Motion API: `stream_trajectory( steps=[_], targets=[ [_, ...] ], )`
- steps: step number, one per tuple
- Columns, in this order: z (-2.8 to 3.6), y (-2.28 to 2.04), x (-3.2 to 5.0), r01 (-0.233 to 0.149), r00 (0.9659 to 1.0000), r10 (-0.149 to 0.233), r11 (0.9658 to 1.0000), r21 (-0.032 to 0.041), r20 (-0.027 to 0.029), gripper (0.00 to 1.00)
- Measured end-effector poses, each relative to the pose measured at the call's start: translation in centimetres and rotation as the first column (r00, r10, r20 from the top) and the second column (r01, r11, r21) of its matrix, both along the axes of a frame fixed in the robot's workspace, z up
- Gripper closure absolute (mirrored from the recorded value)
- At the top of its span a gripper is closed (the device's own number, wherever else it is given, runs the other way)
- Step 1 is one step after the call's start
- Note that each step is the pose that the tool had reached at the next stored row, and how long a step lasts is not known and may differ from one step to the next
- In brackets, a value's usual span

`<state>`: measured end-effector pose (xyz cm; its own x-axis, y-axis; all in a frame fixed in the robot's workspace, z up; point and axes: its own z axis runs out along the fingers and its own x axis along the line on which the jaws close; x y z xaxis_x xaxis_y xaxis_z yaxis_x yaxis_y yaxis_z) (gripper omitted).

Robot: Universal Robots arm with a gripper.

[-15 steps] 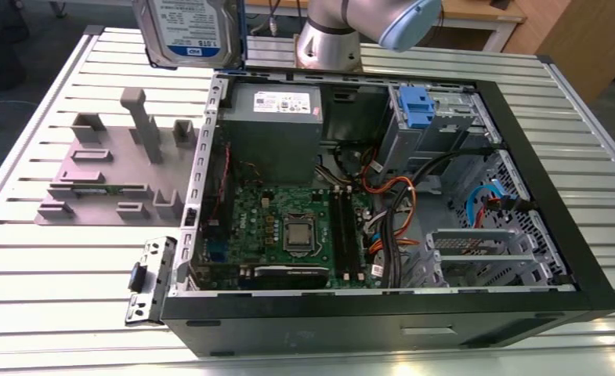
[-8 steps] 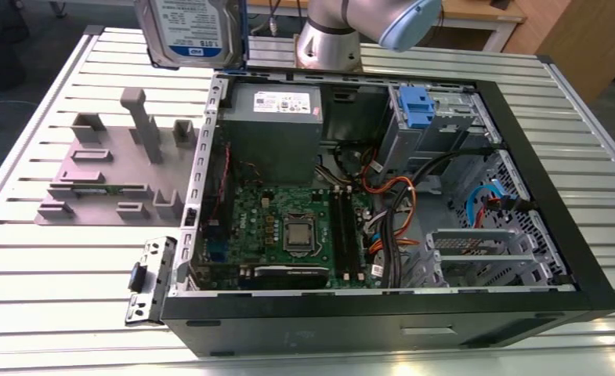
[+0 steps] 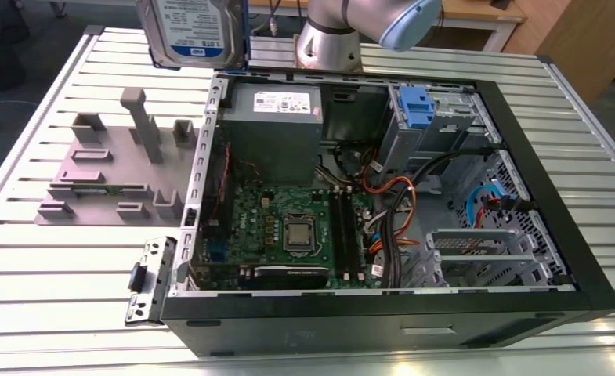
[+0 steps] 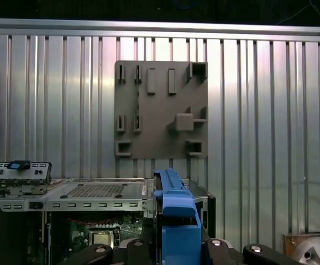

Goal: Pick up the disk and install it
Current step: 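Pick up the disk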

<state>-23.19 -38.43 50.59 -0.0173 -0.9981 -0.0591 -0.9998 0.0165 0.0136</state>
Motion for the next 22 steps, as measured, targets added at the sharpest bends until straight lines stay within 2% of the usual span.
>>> stream_trajectory(
  steps=[22],
  targets=[
    [-0.01, 0.00, 0.51, 0.000, 1.0000, 0.000, 1.0000, 0.0000, 0.0000, 0.64]
  ],
)
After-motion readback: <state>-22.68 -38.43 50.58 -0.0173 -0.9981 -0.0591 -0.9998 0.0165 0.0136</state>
